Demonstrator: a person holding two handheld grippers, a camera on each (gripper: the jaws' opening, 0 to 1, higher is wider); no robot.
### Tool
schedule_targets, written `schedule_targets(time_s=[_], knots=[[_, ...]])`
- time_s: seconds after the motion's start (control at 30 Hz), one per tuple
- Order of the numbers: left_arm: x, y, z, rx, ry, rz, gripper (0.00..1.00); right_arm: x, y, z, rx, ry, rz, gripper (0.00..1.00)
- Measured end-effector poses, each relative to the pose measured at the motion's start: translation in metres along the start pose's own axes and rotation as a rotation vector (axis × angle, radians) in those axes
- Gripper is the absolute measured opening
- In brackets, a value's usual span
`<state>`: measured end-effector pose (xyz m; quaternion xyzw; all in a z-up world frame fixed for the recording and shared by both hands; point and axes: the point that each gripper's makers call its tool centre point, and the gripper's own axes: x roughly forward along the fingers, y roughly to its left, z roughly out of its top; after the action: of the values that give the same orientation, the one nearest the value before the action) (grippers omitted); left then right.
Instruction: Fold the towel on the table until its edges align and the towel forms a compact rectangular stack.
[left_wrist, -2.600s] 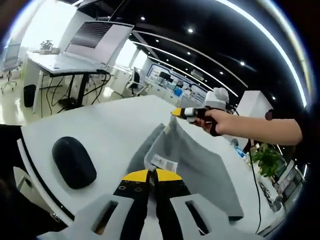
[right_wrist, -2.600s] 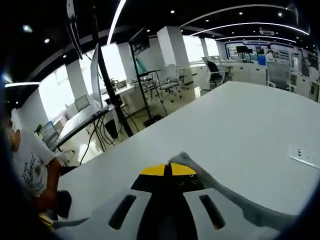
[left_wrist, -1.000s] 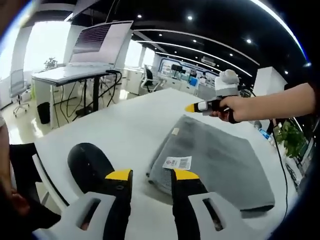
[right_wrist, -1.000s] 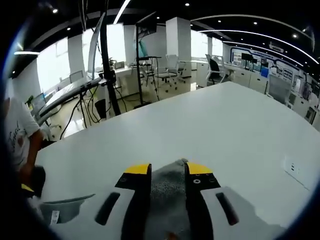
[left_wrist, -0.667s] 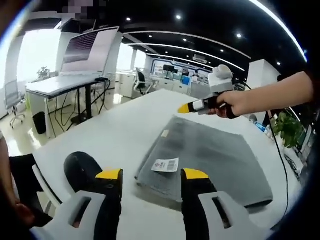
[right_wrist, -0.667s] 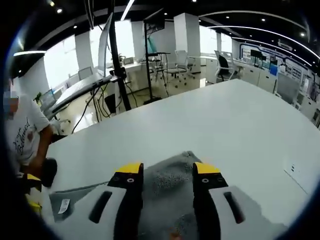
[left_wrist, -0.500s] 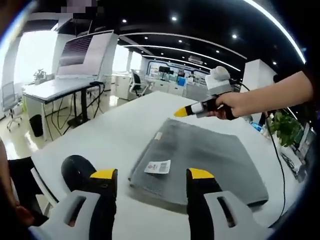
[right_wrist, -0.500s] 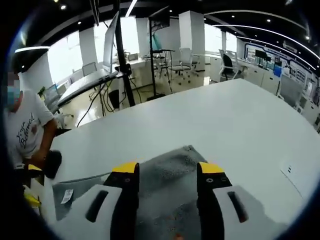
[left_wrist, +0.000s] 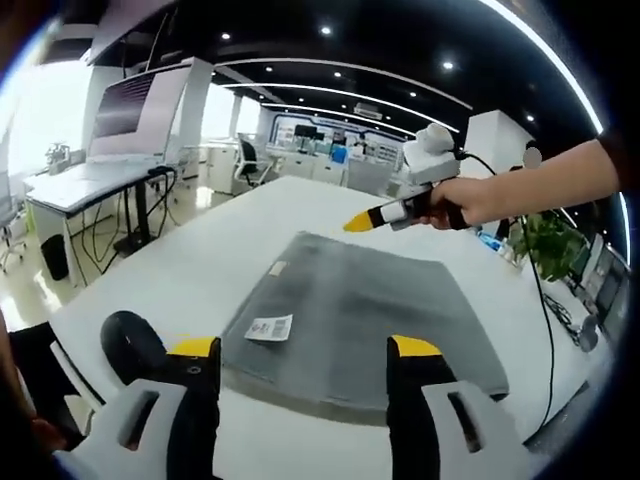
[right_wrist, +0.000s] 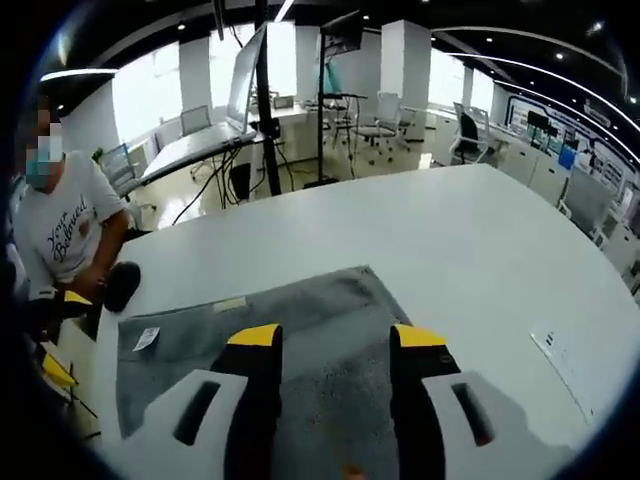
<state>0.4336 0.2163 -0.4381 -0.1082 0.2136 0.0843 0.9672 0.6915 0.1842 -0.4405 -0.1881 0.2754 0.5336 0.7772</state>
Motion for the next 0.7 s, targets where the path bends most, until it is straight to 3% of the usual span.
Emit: schedule_targets(time_s=[0.23,0.33,0.47,0.57,0.7], knots=[[0.006,-0.033,0.005,0.054,-0.020,-0.062,0.80,-0.031,-0.018,-0.014,0.027,0.014,-0.035,0.45],[0.007,-0.054,0.010,0.087,-0.013,-0.106,0.80,-0.043,-0.029,-0.014,0.043,0.001,-0.047,0.45],[0.010,-0.073,0.011,0.104,0.006,-0.150,0.79,-0.059,-0.037,-0.018,0.049,-0.005,-0.066,0.45],[0.010,-0.086,0.011,0.109,0.012,-0.181,0.72,-0.071,-0.043,-0.023,0.067,-0.005,-0.077,0.45],[0.012,-0.103,0.007,0.142,0.028,-0.221,0.73,-0.086,-0.050,-0.031,0.070,-0.007,-0.089,0.45]])
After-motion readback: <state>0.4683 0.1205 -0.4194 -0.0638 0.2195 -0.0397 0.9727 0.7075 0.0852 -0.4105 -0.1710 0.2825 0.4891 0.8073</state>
